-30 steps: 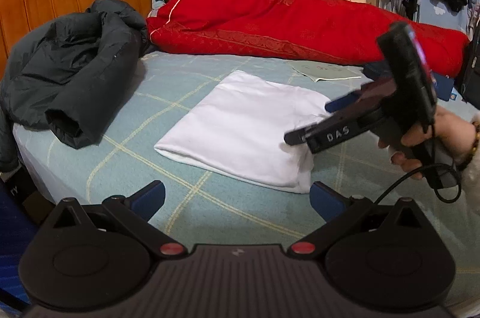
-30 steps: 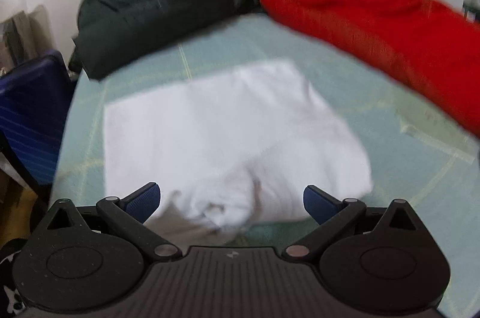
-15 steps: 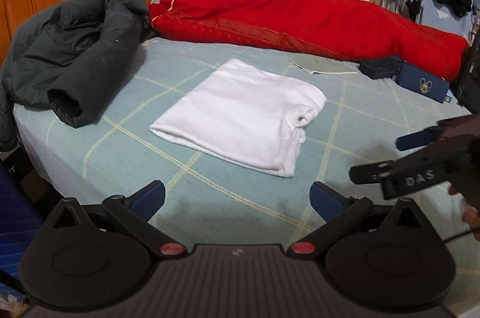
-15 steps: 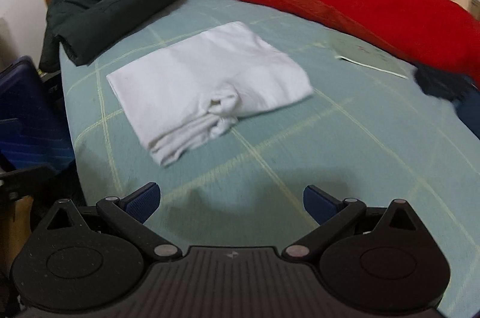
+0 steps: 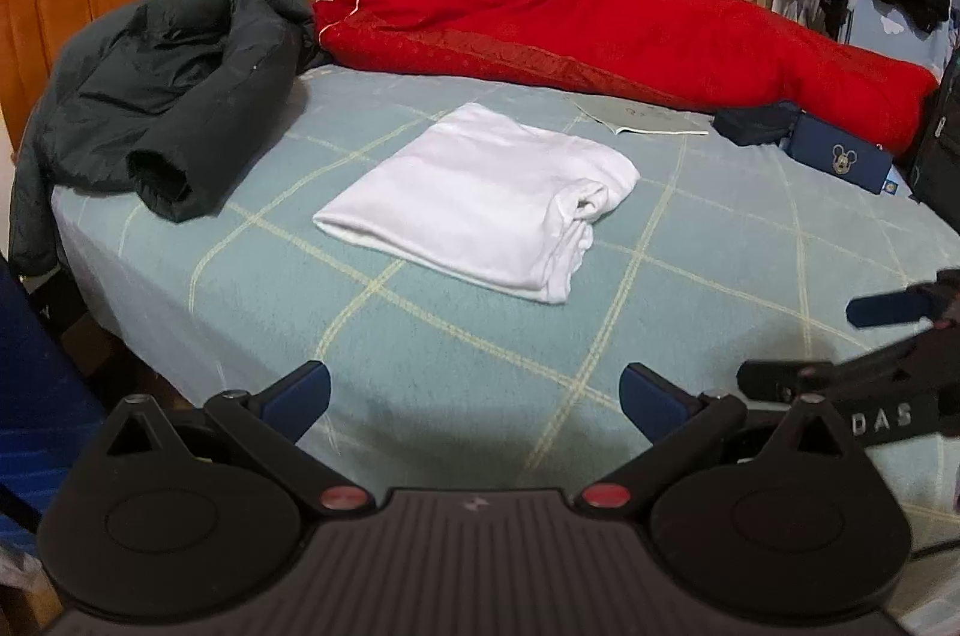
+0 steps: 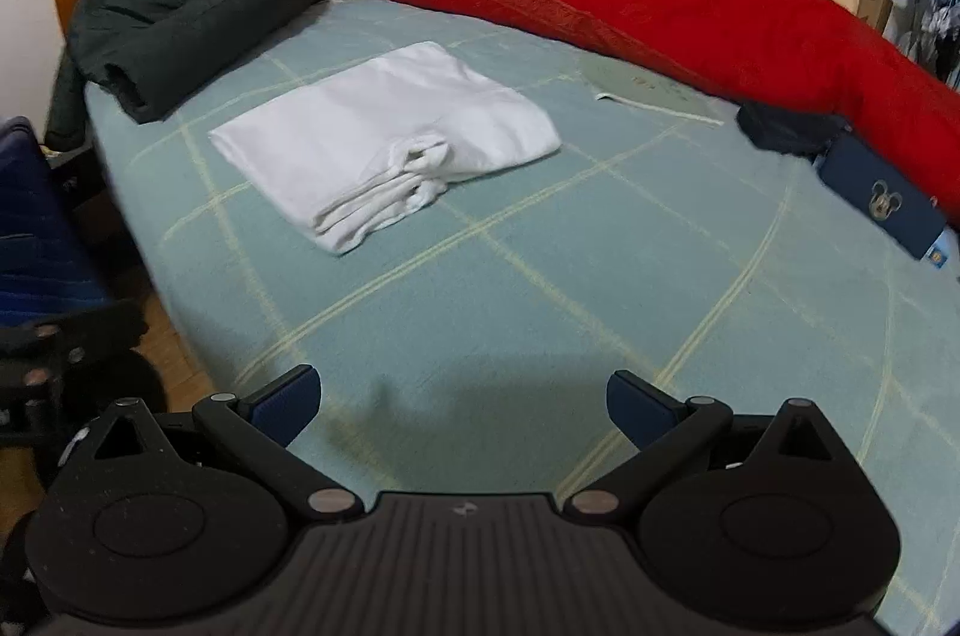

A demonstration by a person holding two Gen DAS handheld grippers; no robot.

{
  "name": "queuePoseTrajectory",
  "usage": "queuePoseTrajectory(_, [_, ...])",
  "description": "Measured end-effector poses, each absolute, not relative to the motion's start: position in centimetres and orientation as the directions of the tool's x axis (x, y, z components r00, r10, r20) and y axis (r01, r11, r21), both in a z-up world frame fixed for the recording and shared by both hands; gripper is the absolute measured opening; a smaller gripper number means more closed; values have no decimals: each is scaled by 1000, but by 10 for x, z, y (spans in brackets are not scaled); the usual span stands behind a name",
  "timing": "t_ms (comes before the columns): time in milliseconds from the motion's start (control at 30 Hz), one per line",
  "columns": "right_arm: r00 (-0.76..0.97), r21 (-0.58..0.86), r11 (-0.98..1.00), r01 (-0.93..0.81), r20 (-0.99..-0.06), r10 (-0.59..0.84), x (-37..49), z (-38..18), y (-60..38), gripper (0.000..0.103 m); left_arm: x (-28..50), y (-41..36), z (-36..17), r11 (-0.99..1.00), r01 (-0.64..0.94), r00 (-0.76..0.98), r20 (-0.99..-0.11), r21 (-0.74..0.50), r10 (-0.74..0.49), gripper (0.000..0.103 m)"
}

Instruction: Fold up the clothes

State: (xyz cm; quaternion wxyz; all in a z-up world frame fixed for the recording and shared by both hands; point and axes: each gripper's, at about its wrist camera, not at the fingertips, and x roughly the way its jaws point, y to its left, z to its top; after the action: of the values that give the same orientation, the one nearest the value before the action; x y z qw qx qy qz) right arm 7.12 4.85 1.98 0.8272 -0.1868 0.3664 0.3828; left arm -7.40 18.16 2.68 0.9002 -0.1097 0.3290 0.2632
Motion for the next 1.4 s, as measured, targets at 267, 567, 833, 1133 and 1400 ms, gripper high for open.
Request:
queuePoseTrajectory(267, [441,-7,649,-761,-739,510,49,20,29,103,-82,159,28,849,-528,657,-635,-3,406,102])
queuePoseTrajectory(567, [436,-34,674,-738,-786,437,43,15,24,103,-84,145,25,860,-510,668,-636,-14,386,102])
queuePoseTrajectory(833, [474,-43,685,-727,-753,456,33,20,17,103,-93,143,29,865,-499,693,-622,-48,365,102])
queuePoseTrajectory(1133, [490,-44,689,-724,-735,468,30,25,17,103,-98,142,30,862,-503,695,-618,-54,367,102])
queuePoseTrajectory(1400, [491,-41,689,-723,-733,471,29,25,18,103,-99,143,31,861,-506,695,-618,-58,367,102])
